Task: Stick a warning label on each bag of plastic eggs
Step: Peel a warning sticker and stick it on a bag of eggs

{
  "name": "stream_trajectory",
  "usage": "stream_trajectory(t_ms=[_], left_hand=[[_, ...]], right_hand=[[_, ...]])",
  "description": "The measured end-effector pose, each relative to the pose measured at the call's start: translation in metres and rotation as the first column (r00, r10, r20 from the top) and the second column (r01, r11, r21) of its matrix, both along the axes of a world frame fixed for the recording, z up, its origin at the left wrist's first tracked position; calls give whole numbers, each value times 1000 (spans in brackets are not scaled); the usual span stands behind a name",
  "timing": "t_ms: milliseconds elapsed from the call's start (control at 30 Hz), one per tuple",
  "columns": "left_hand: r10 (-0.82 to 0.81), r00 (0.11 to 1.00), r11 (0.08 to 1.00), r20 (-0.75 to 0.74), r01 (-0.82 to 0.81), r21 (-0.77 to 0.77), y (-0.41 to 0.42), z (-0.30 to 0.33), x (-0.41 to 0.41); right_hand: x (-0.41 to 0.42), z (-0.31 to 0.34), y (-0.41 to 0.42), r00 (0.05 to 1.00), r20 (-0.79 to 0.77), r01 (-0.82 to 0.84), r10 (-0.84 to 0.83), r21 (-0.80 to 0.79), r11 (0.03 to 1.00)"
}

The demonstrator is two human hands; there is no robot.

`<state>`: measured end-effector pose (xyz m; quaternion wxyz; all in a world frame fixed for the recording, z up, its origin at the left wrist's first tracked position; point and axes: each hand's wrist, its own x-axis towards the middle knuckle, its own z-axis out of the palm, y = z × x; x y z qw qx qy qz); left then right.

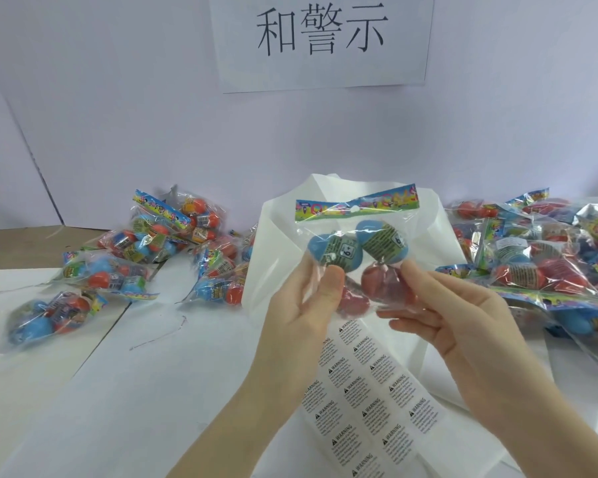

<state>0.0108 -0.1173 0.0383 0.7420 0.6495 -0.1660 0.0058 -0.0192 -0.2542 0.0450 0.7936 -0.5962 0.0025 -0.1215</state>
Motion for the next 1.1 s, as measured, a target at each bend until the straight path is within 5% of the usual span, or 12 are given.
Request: stream_trajectory(t_ms=[100, 200, 300, 433, 567, 667, 867, 1100], left_hand=[[269, 959, 962, 93, -263, -73, 0, -3, 2], [193, 979, 980, 69, -189, -63, 2, -1, 4], [-102, 995, 994, -18, 100, -53, -1, -1, 2], [-73, 990, 965, -118, 40, -258, 3, 2, 6], [61, 962, 918, -267, -159, -364, 7, 2, 11], [160, 939, 886, -304, -272, -375, 8, 4, 12], [197, 894, 816, -402, -377, -439, 15, 8, 19], [164, 929, 848, -332, -305, -433, 20, 13, 18]], right_hand=[[2, -3, -2, 973, 87, 211, -212, 17, 977], [3, -4, 0, 916, 197, 363, -350, -36, 931], [0, -6, 5, 941, 298, 213, -162, -147, 966], [-5, -6, 5, 937, 236, -214, 257, -194, 957], [-1, -9, 1, 988, 153, -6, 27, -139, 990], [5, -19, 2, 980, 69, 197, -187, -483, 853], [6, -33, 11, 992, -116, -55, -55, -769, 636], [9, -34, 7, 997, -60, 1, -46, -600, 800]])
